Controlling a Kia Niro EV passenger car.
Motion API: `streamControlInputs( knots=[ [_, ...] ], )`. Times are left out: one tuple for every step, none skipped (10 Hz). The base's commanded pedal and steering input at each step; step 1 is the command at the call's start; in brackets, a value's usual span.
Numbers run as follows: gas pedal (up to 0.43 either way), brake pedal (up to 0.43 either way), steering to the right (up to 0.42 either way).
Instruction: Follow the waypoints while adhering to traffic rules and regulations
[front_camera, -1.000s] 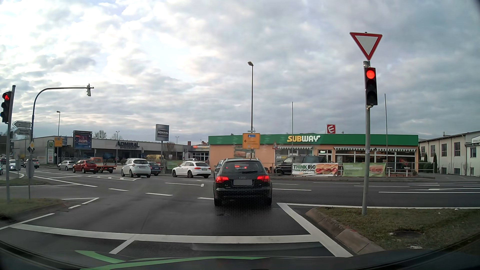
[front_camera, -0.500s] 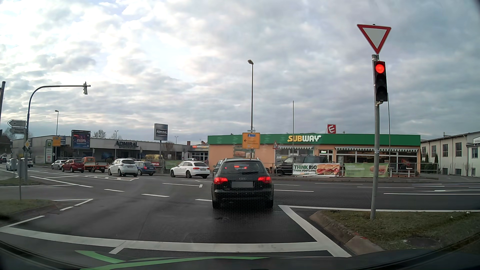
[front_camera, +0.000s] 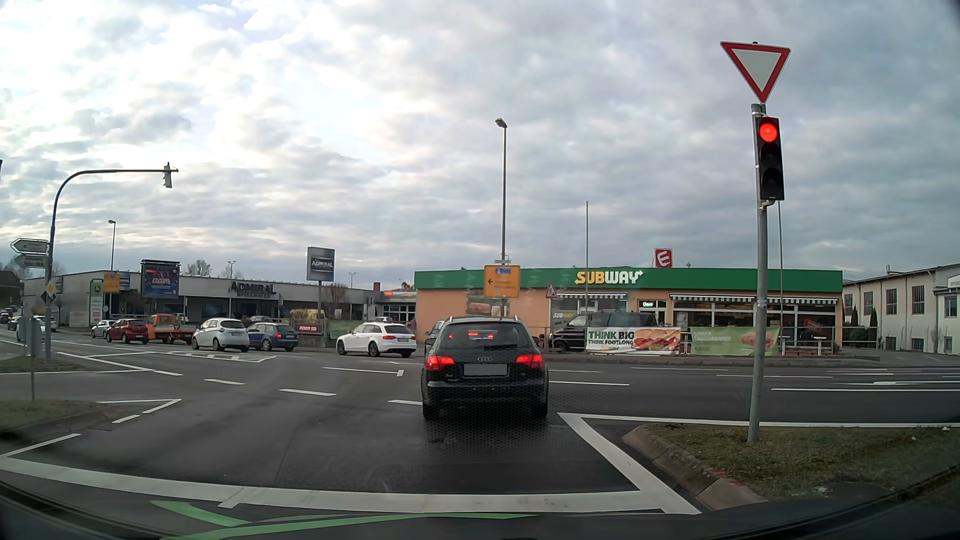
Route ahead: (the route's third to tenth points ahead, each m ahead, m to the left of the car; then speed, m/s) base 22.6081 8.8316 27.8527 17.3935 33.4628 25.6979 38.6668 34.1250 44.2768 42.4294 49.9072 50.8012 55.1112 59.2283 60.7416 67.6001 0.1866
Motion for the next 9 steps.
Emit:
streamControlInputs(
  knots=[
    [0.000, 0.207, 0.022],
    [0.000, 0.207, 0.023],
    [0.000, 0.207, 0.024],
    [0.000, 0.207, 0.026],
    [0.000, 0.220, 0.028],
    [0.000, 0.244, 0.028],
    [0.000, 0.250, 0.028],
    [0.000, 0.250, 0.029],
    [0.000, 0.256, 0.030]
  ],
)
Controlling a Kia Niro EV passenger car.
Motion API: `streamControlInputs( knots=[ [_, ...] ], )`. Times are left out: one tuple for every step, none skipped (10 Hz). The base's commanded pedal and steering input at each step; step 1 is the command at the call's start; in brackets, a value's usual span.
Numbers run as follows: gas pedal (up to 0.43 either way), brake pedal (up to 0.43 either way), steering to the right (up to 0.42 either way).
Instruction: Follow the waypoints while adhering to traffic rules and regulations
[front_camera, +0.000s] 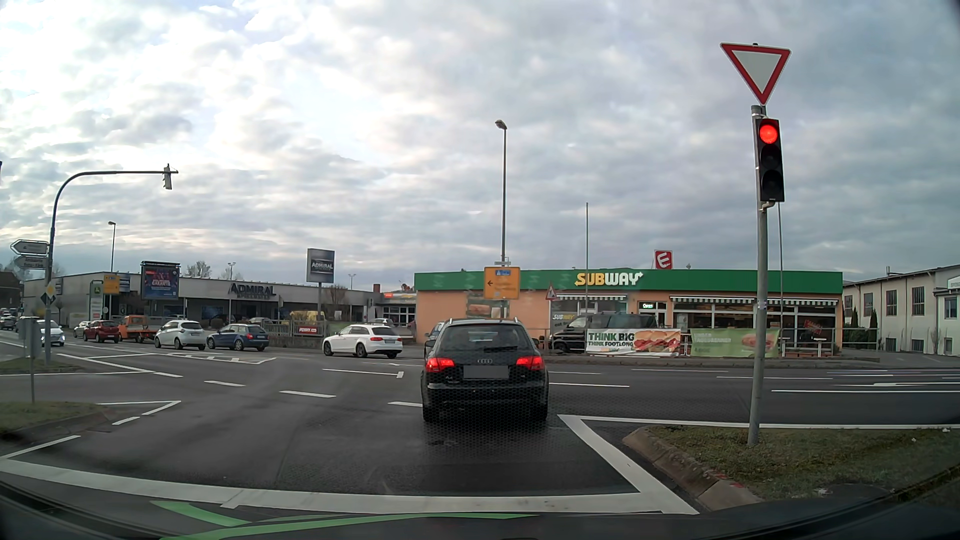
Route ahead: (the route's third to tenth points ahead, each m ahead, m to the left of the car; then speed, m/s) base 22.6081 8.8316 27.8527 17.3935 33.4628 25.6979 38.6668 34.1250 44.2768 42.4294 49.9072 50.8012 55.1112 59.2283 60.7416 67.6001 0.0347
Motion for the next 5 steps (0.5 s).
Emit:
streamControlInputs(
  knots=[
    [0.000, 0.262, 0.030],
    [0.000, 0.262, 0.030],
    [0.000, 0.268, 0.031],
    [0.000, 0.268, 0.031],
    [0.000, 0.274, 0.031]
  ],
)
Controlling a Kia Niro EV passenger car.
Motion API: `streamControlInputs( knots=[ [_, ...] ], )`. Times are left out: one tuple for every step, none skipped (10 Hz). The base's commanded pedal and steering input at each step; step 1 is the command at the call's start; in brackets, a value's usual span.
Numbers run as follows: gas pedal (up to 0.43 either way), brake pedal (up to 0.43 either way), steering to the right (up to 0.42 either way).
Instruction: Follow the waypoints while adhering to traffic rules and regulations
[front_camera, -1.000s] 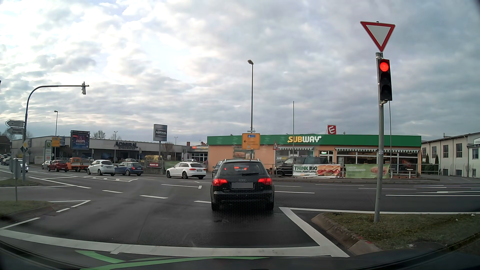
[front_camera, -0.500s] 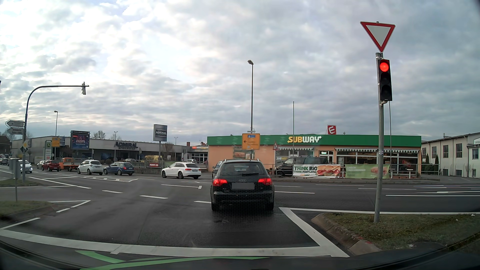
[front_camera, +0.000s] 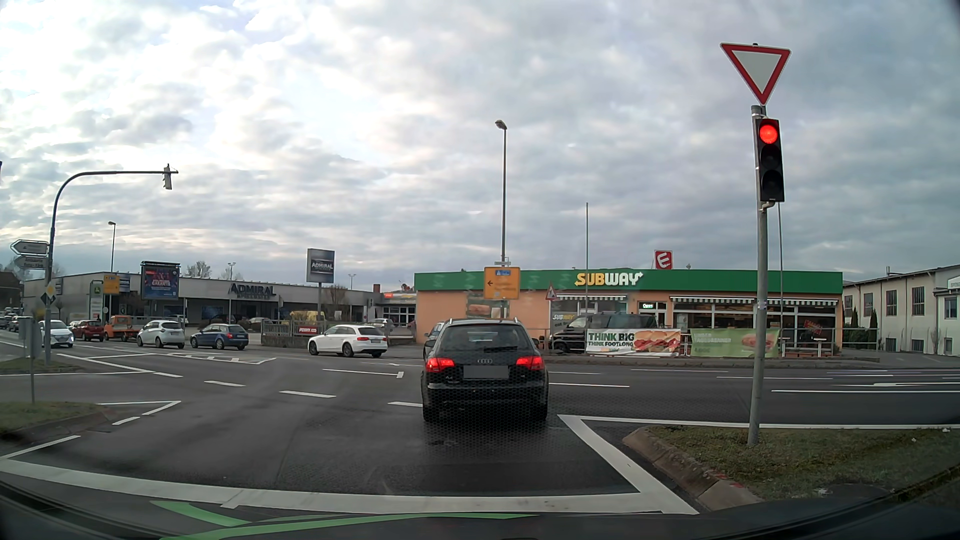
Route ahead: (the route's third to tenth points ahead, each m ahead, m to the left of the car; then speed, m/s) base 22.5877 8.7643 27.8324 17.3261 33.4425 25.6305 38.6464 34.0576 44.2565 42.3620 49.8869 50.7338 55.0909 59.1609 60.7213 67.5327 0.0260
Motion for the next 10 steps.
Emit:
streamControlInputs(
  knots=[
    [0.000, 0.274, 0.031],
    [0.000, 0.280, 0.031],
    [0.000, 0.280, 0.031],
    [0.000, 0.287, 0.031],
    [0.000, 0.287, 0.031],
    [0.000, 0.287, 0.031],
    [0.000, 0.287, 0.031],
    [0.000, 0.287, 0.031],
    [0.000, 0.293, 0.031],
    [0.000, 0.299, 0.031]
  ],
)
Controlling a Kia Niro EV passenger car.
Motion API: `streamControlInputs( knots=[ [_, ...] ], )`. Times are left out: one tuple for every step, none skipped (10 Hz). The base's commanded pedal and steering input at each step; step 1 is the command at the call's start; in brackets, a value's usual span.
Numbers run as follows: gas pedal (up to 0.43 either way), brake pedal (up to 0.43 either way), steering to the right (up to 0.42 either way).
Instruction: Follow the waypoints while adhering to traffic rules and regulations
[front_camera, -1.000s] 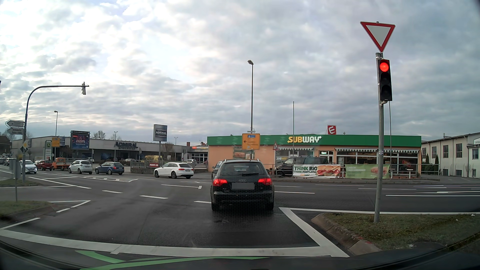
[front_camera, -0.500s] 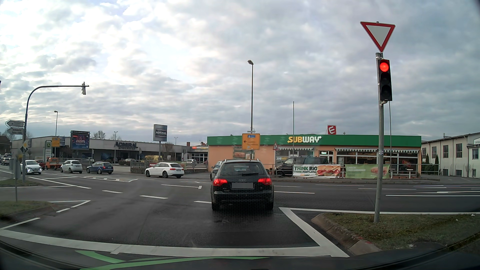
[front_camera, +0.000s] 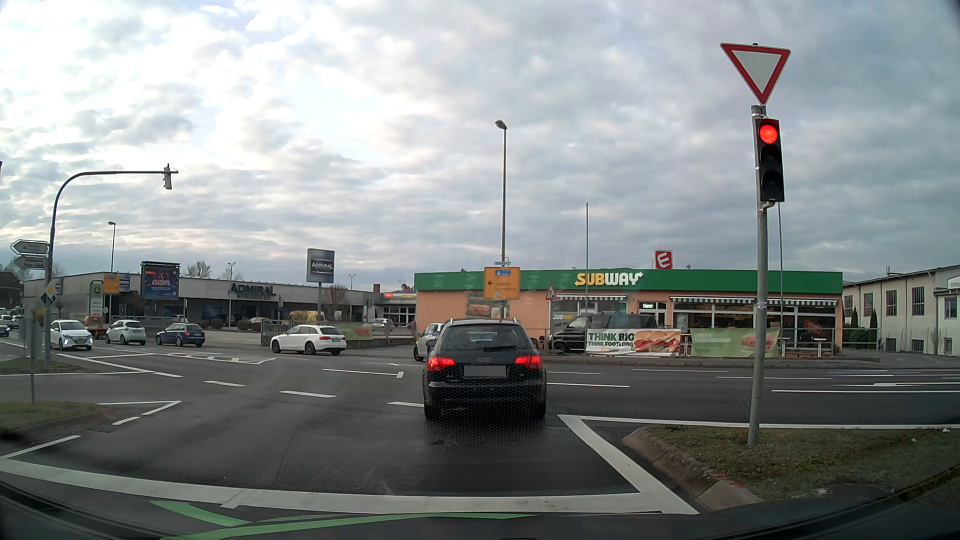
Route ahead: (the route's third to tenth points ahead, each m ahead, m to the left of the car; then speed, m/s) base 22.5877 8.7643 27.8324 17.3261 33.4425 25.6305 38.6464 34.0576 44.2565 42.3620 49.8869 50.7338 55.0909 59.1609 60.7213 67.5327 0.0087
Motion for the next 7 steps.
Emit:
streamControlInputs(
  knots=[
    [0.000, 0.293, 0.031],
    [0.000, 0.299, 0.031],
    [0.000, 0.293, 0.031],
    [0.000, 0.299, 0.032],
    [0.000, 0.299, 0.032],
    [0.000, 0.305, 0.032],
    [0.000, 0.299, 0.032]
  ],
)
